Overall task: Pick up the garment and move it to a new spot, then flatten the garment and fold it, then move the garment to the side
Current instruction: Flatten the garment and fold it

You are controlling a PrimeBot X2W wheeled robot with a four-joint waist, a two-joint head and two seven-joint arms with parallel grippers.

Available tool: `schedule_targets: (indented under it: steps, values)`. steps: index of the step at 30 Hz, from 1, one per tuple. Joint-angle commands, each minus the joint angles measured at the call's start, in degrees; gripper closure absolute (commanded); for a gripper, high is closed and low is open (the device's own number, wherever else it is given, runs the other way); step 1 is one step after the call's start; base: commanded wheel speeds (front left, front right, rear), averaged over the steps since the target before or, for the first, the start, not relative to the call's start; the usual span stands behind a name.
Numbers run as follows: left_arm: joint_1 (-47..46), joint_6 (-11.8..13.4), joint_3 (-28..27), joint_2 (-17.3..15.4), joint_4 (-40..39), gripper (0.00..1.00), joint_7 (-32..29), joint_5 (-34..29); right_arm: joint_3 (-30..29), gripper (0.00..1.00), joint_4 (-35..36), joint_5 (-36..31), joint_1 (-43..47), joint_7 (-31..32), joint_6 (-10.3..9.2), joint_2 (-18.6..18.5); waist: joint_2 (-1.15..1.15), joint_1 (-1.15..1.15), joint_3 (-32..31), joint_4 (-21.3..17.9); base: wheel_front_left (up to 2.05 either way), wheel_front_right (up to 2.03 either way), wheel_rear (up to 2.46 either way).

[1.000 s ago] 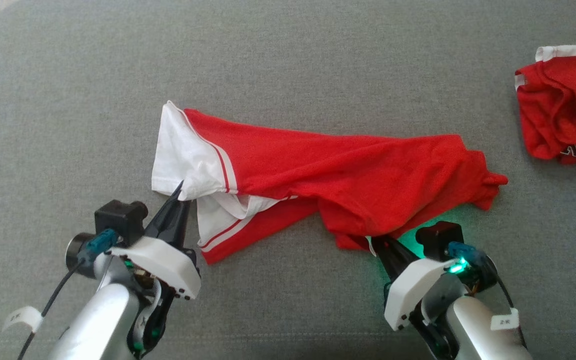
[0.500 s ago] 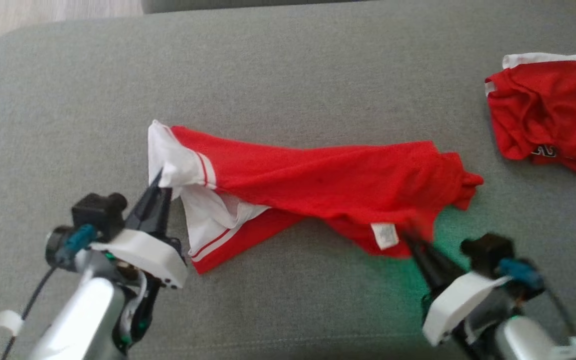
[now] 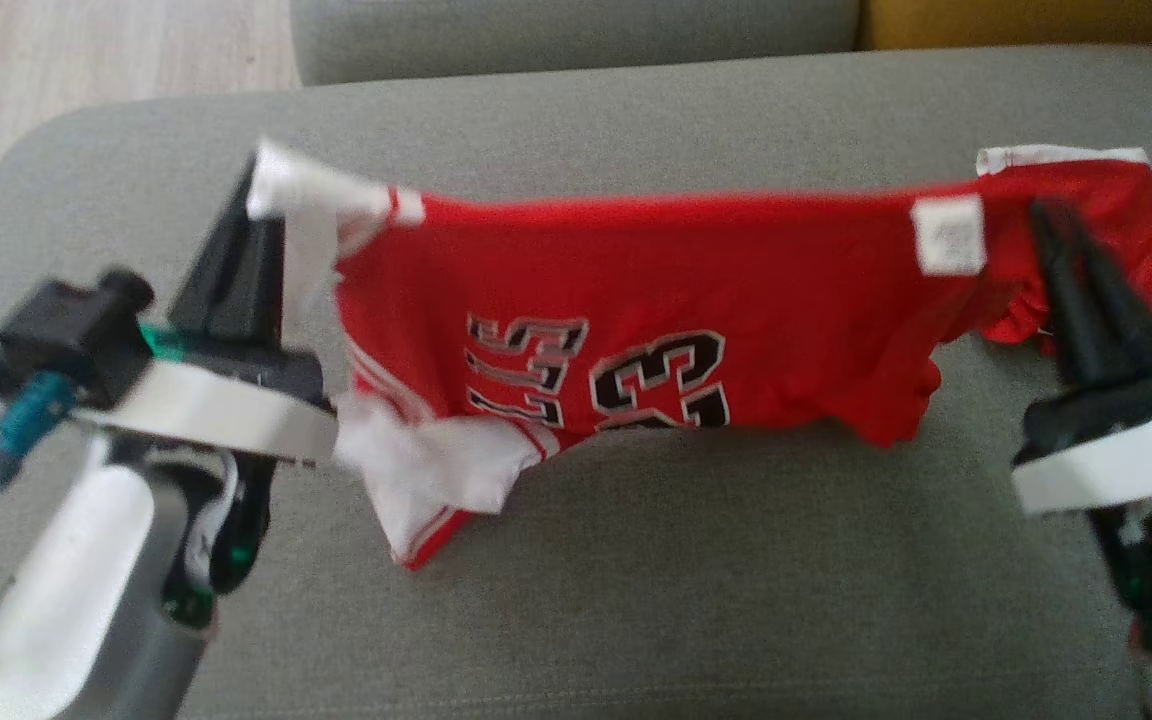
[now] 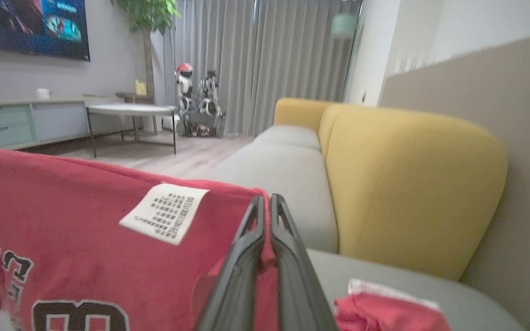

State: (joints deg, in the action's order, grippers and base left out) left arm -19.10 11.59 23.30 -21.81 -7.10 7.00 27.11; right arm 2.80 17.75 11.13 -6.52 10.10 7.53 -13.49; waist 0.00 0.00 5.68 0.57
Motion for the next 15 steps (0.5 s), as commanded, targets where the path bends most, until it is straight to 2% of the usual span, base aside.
schedule_targets:
  steps: [1, 9, 15]
  values:
    - [-4.9, 0.2, -3.1, -2.5, -3.8, 1.0, -0.1, -1.0, 0.0, 1.0, 3.6, -0.6, -3.2, -0.3, -0.04, -1.5, 0.0, 0.0, -0.8, 0.5, 0.0, 0.0, 0.0]
    - [-9.7, 0.2, -2.9, -3.5, -9.9, 1.0, -3.6, -1.9, -0.8, 1.0, 6.5, -0.5, -8.0, -0.4, -0.04, -2.6, 0.0, 0.0, -1.4, 0.8, 0.0, 0.0, 0.0]
    - [-15.6, -1.7, -3.0, -3.2, -7.6, 1.0, -4.9, -0.8, -1.2, 1.0, 2.8, 2.6, -13.5, -1.4, -0.04, -2.6, 0.0, 0.0, 1.0, 1.1, 0.0, 0.0, 0.0]
